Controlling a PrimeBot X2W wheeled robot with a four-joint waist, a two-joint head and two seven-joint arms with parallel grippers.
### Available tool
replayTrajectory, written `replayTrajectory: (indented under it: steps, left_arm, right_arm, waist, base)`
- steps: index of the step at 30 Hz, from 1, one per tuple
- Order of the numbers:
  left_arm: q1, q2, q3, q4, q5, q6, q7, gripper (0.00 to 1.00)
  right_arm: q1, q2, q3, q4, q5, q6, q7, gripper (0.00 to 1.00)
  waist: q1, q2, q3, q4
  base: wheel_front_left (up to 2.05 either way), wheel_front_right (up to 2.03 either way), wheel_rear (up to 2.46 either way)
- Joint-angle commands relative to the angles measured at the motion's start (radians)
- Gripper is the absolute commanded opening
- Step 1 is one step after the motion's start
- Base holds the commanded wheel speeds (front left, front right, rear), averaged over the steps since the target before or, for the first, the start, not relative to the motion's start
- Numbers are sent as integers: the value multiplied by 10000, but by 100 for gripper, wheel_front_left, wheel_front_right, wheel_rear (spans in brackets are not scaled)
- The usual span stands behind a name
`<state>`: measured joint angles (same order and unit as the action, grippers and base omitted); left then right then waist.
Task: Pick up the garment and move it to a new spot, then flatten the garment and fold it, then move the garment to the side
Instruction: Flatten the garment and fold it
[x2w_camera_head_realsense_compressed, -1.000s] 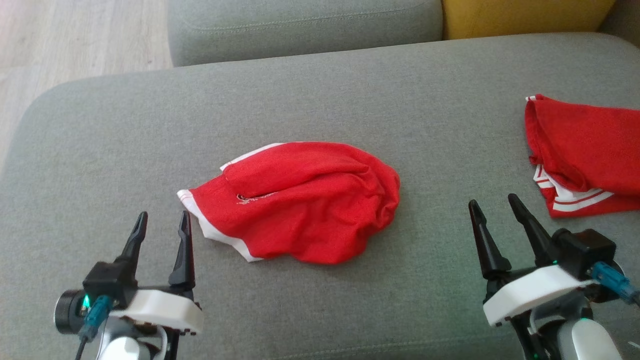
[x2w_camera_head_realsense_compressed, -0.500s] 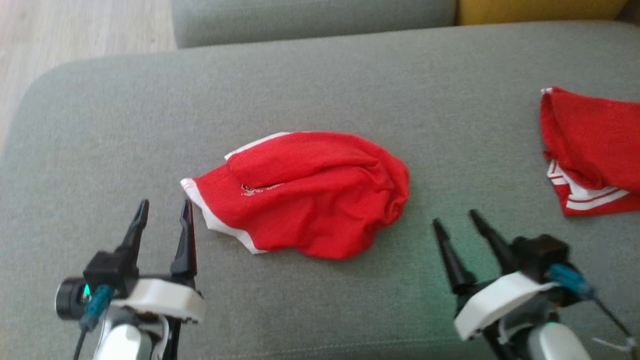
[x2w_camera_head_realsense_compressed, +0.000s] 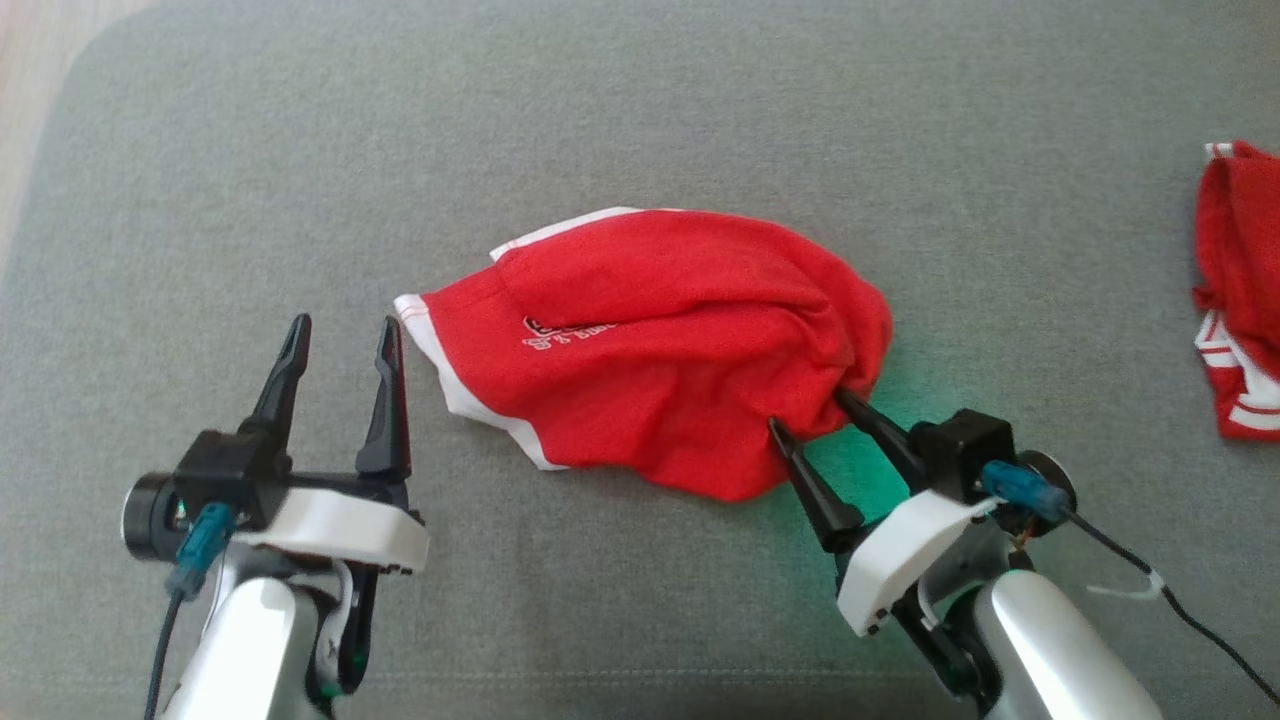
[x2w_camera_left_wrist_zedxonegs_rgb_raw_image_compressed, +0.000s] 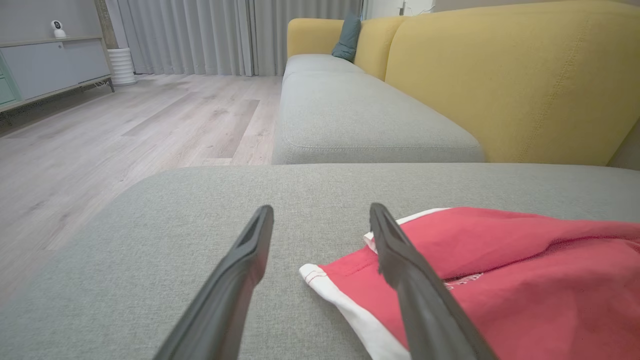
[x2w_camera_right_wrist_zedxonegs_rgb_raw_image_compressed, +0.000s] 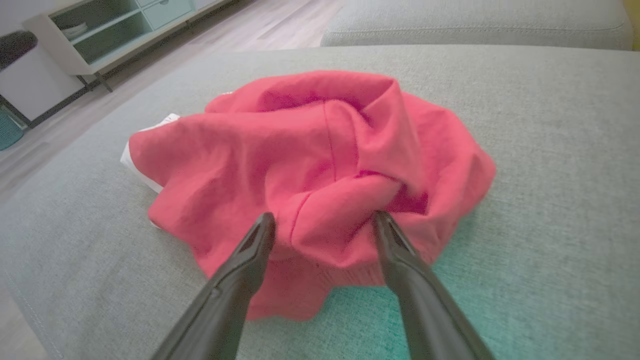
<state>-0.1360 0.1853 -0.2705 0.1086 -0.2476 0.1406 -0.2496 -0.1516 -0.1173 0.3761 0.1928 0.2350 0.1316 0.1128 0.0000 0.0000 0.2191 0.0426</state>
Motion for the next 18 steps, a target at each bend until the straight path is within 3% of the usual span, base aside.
replayTrajectory:
  steps: [1, 2, 4, 5, 12, 18]
  left_arm:
    - [-477, 66, 380, -216, 109, -10, -115, 100]
    - [-520, 31, 387, -213, 121, -16, -117, 100]
    - [-566, -36, 404, -232, 157, -29, -118, 100]
    - [-574, -70, 416, -244, 173, -39, -119, 100]
    - [-589, -208, 550, -341, 354, -74, -120, 100]
    - [-817, -367, 514, -421, 589, -151, -121, 100]
  right_arm:
    - [-408, -118, 306, -84, -59, -9, -89, 100]
    - [-482, -134, 339, 22, -35, -9, -110, 82]
    - [-600, -158, 352, 161, -31, -9, -209, 6]
    - [-645, -159, 338, 179, 16, -9, -286, 0]
    - [-877, -481, -84, -446, 217, -9, -653, 0]
    - [-1378, -939, -632, -1173, 329, -9, -206, 0]
  waist:
    - [0, 0, 117, 110]
    - [0, 0, 151, 131]
    - [0, 0, 194, 151]
    - [0, 0, 208, 157]
    - [0, 0, 304, 108]
    - [0, 0, 429, 150]
  base:
    - [0, 0, 0]
    - [0, 0, 0]
    - [0, 0, 0]
    - [0, 0, 0]
    - [0, 0, 0]
    - [0, 0, 0]
